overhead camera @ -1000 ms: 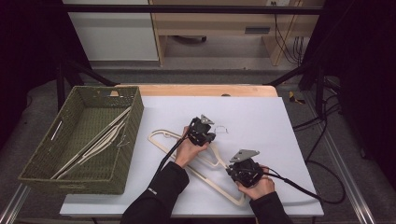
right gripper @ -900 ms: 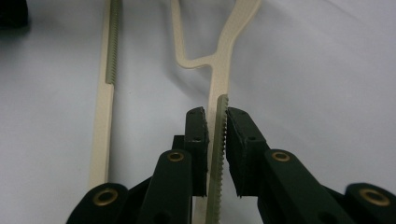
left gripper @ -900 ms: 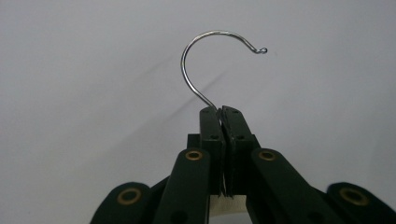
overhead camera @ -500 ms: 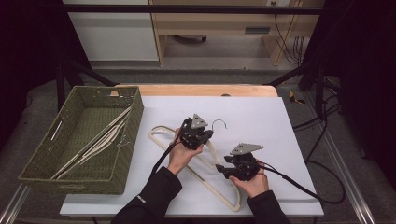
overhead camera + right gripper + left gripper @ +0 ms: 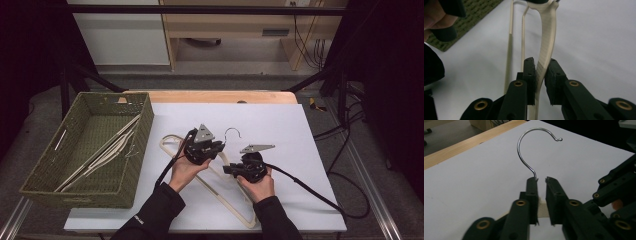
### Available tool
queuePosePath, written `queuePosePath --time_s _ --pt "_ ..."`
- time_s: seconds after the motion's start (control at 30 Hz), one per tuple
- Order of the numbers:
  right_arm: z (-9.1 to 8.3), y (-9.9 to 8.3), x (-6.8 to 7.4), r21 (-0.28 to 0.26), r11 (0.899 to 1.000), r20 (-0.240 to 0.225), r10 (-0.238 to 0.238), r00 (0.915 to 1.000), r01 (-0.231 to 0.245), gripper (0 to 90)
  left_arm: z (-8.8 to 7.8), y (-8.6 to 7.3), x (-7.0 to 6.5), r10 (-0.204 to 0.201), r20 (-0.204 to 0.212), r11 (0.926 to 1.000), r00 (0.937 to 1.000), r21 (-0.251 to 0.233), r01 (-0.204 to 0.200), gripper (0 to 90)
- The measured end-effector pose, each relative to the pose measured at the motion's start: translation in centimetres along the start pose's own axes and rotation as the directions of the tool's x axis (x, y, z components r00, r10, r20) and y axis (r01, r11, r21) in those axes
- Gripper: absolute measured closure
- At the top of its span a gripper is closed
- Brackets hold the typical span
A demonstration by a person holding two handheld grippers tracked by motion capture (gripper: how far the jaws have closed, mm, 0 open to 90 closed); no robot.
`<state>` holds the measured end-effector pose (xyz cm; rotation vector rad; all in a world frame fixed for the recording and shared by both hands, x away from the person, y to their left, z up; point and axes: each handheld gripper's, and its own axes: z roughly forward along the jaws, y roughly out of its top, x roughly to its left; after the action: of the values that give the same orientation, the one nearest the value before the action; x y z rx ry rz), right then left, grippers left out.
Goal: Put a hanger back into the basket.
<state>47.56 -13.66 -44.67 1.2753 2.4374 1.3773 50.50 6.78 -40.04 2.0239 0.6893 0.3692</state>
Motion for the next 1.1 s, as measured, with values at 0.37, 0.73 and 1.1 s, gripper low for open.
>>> queuePosePath --time_s 0.37,0.73,1.1 --pt "-2.6 1.0 0.8 -0.066 0.997 -0.046 -0.046 0.9979 0.042 87.6 -5.9 -0.3 0.8 0.070 -0.030 0.9951 0.9971 -0.067 -0.072 25.4" --pt "-5.6 0.9 2.2 -0.083 0.968 -0.173 -0.248 0.9531 0.237 87.6 -6.7 -1.6 0.8 0.136 0.076 0.9905 0.9877 0.007 -0.137 20.9" --pt "-5.9 0.4 2.9 -0.066 0.945 -0.260 -0.325 0.9092 0.319 87.5 -6.5 -2.6 0.0 0.216 0.178 0.9685 0.9602 0.086 -0.233 59.3"
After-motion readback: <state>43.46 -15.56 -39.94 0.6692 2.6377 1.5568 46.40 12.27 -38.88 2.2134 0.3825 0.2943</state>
